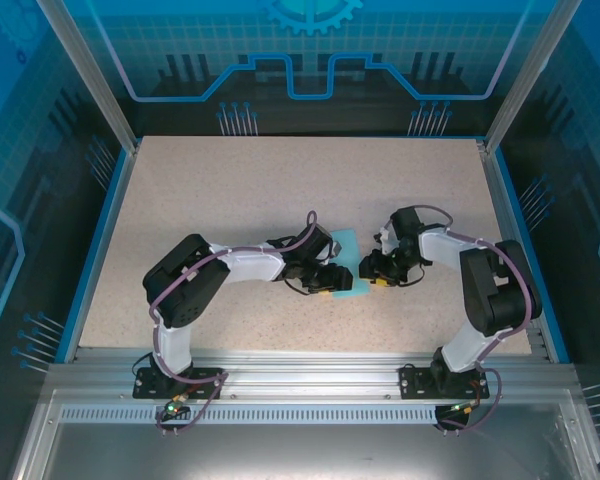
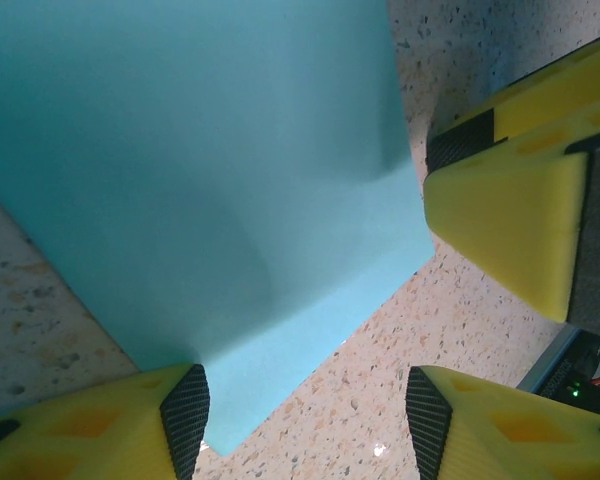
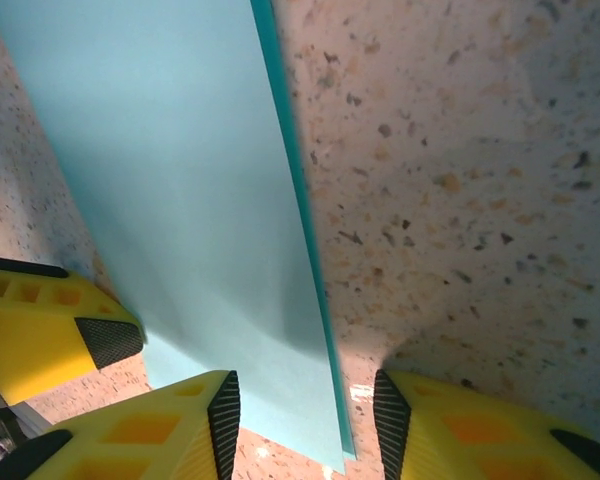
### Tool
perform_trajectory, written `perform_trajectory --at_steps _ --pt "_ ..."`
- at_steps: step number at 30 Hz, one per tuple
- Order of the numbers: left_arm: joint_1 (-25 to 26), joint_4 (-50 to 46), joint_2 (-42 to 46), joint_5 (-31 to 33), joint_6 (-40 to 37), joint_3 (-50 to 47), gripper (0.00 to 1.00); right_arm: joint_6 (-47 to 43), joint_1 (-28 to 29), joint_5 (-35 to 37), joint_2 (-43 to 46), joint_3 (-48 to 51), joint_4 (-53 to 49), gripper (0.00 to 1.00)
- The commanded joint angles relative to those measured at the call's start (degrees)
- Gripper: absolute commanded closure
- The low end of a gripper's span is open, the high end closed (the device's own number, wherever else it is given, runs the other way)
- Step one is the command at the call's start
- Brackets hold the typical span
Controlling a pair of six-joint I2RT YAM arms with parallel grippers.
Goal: Fold a paper plane with a square sheet of paper (fold left side to right side)
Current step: Fold the triangle a second time at the center of the table.
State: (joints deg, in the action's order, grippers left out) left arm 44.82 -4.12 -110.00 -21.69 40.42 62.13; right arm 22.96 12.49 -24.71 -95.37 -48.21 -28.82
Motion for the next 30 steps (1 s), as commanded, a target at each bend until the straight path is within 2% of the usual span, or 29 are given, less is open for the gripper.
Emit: perform_trajectory --at_steps 1,16,30 --pt "0.9 -2.9 -0.1 0.8 0.3 -2.0 0.4 -0.3 0.7 -1.8 0.5 1.6 -2.6 0.58" --pt "0.9 -2.0 -0.2 0.6 0.5 -2.5 0.4 1.6 3.5 -2.7 1.5 2.9 -1.9 0.6" --pt "0.9 -1.8 0.4 1.0 0.4 -3.1 0.41 2.4 2.6 -4.2 2.8 0.3 -1.2 0.61"
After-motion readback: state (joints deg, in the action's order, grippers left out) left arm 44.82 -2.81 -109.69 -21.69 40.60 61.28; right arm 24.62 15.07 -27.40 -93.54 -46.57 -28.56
